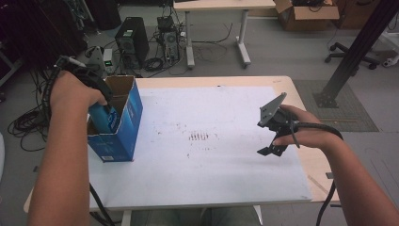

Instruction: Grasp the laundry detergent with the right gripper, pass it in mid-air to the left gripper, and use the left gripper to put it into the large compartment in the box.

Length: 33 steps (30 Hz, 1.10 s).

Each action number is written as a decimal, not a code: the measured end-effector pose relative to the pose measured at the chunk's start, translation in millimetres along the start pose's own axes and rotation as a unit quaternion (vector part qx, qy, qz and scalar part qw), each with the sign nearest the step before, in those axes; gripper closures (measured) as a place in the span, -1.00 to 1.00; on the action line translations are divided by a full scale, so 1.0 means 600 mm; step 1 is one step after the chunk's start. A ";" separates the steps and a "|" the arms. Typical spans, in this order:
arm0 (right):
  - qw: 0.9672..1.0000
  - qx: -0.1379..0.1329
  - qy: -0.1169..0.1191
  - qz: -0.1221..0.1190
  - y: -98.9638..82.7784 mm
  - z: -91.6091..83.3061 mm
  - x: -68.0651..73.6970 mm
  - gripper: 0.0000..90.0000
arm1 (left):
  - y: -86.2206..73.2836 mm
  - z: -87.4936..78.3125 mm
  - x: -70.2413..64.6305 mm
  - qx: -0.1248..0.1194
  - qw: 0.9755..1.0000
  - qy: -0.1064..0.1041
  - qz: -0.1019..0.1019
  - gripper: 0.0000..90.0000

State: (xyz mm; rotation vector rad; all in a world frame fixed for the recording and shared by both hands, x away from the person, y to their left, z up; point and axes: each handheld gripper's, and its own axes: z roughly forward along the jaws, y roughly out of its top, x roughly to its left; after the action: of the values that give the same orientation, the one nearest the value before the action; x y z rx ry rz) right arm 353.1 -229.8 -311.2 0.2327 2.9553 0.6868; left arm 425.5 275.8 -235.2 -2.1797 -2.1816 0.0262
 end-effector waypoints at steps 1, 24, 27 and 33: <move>1.000 0.001 0.001 0.000 0.000 0.001 0.000 -0.92 | 0.001 0.003 0.000 0.000 1.000 0.001 0.001 -0.15; 1.000 -0.001 0.006 0.005 -0.010 0.009 0.000 -0.92 | 0.008 0.060 -0.003 0.006 1.000 0.002 0.001 -0.15; 1.000 -0.001 0.005 0.005 -0.010 0.008 0.000 -0.92 | 0.009 0.066 -0.004 0.009 1.000 0.003 0.004 -0.15; 1.000 -0.002 0.005 0.004 -0.008 0.010 0.001 -0.93 | 0.009 0.076 -0.003 0.011 1.000 -0.001 0.003 -0.15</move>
State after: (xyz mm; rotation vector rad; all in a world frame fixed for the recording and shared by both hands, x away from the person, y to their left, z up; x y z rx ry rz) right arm 352.6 -231.8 -318.6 0.2425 2.9641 0.6972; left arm 428.7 275.4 -281.0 -2.1742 -2.1658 0.0531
